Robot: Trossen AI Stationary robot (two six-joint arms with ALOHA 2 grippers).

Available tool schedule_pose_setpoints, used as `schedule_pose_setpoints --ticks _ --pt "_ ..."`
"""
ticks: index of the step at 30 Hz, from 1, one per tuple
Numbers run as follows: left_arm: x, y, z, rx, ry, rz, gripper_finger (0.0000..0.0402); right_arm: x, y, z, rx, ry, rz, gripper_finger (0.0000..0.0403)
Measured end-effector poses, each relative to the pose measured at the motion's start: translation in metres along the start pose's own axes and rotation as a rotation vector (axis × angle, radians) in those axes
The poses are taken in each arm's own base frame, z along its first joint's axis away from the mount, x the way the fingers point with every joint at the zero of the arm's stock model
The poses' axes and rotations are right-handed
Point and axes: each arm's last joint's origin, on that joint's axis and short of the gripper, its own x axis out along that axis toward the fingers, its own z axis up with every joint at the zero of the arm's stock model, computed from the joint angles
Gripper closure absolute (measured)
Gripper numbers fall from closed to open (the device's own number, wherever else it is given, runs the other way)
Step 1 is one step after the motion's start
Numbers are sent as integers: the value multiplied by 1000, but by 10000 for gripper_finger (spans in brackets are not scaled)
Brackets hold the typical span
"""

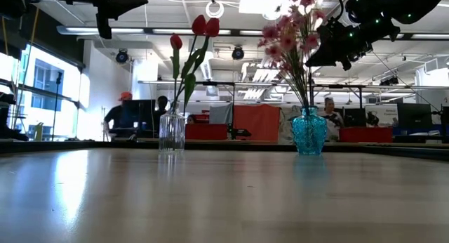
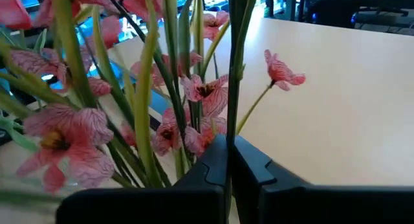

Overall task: Sort flowers into vase by color
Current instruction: Put the pink flowers into the blue vase

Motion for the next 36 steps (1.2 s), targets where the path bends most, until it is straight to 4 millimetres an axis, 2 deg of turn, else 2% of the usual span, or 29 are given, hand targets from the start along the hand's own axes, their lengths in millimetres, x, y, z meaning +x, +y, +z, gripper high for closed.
schedule_pose_setpoints --ticks 18,27,36 --pt "0 0 0 0 -3 6 265 0 2 0 -17 5 81 395" --pt "0 0 0 0 3 -5 265 -13 7 0 -42 19 116 335" --pt "0 -1 0 -3 10 -17 265 -14 7 -4 -11 69 111 260"
